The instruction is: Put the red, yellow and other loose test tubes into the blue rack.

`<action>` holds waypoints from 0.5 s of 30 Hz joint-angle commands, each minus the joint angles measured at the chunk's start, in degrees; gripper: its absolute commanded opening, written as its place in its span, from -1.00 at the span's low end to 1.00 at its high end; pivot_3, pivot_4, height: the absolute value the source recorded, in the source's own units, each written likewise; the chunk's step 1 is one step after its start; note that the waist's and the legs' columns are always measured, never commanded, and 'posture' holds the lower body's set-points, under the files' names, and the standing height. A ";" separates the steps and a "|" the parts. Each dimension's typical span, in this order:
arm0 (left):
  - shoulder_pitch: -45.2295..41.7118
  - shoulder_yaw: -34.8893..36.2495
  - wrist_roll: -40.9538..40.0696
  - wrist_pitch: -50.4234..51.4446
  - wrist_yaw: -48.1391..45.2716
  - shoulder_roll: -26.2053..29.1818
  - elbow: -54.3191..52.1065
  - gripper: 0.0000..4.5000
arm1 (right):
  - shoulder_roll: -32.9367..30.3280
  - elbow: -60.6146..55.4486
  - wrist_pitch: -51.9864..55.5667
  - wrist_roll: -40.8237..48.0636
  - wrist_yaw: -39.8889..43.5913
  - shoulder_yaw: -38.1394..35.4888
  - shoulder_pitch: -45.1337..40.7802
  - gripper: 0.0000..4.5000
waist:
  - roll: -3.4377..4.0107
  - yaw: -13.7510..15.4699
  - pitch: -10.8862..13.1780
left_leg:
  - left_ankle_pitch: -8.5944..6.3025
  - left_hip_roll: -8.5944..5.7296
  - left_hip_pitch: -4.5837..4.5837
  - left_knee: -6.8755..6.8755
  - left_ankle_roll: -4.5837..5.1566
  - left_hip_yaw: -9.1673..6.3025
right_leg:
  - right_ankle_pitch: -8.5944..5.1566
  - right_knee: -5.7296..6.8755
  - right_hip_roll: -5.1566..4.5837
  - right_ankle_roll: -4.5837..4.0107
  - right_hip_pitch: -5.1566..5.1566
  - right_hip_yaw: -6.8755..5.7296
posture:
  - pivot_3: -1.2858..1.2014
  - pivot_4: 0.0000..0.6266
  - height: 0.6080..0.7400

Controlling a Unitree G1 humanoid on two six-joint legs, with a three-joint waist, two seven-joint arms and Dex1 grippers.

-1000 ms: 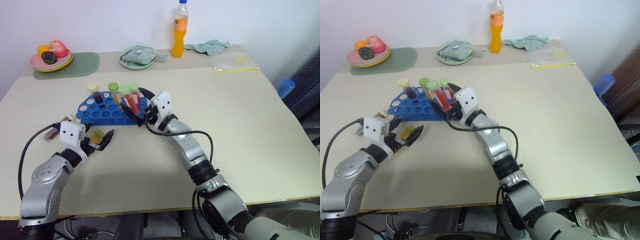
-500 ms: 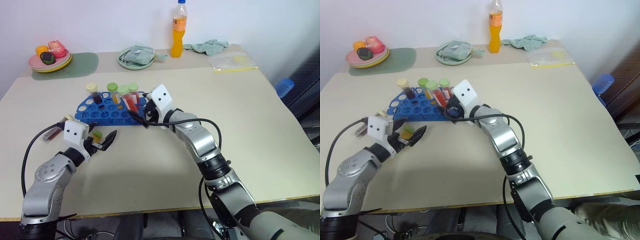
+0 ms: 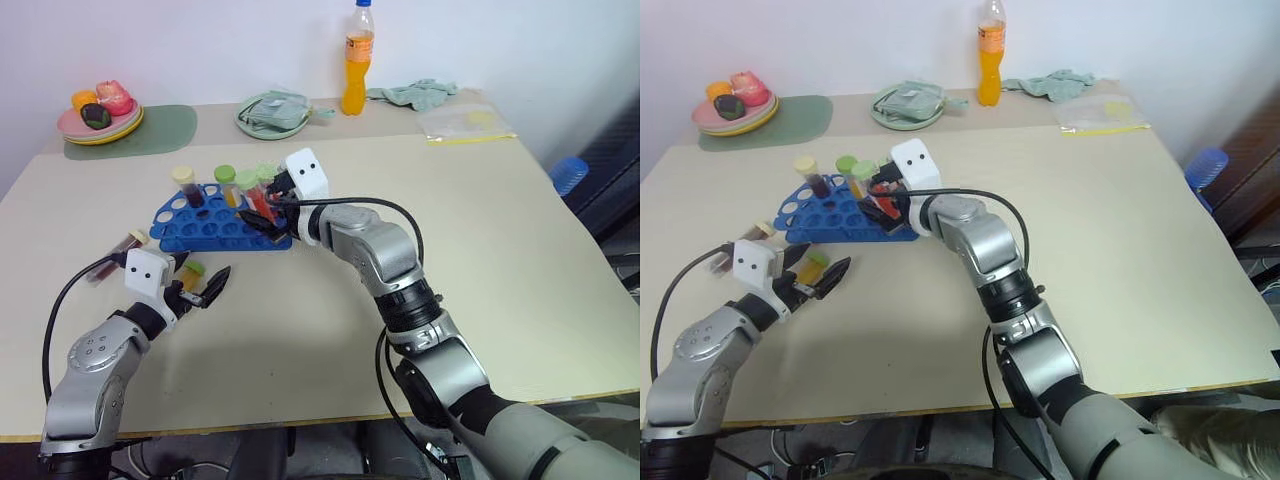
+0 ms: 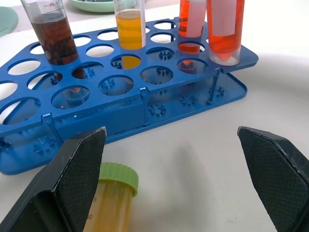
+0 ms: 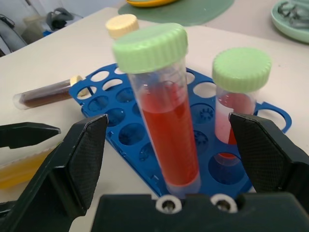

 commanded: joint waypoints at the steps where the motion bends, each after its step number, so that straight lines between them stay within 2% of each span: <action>1: -0.37 0.75 0.01 -0.57 0.12 0.33 -1.74 1.00 | 1.32 0.51 -1.27 0.71 -0.52 -0.52 -2.31 0.75 | 0.00 -0.01 0.00 | 0.00 0.00 0.00 0.00 0.00 0.00 | 0.00 0.00 0.00 0.00 -0.01 0.00 | 0.03 -0.52 1.00; 2: -0.18 0.77 0.01 -0.70 0.12 0.26 -1.76 1.00 | 1.51 1.24 -1.67 0.64 -0.68 -0.57 -2.59 0.62 | 0.00 -0.01 0.00 | 0.00 0.00 0.00 0.00 0.00 0.01 | 0.00 0.00 0.00 0.00 0.00 0.00 | 0.03 -0.52 1.00; 8: 0.58 0.77 0.15 -1.50 0.11 -0.19 -1.55 1.00 | 1.87 2.80 -2.90 0.32 -0.87 -0.17 -2.96 -0.62 | 0.00 -0.03 0.00 | 0.00 0.00 0.00 0.00 0.00 0.01 | 0.00 0.00 0.00 0.00 -0.04 0.00 | 0.03 -0.52 1.00; 15: 1.17 1.25 0.02 -2.62 -0.47 -0.03 -0.58 1.00 | 0.46 -1.10 -9.65 -0.93 1.59 3.18 1.00 -0.62 | 0.00 -0.02 0.00 | 0.00 0.01 0.00 -0.02 0.00 0.01 | 0.00 -0.01 0.00 0.00 -0.05 0.00 | 0.03 -0.52 1.00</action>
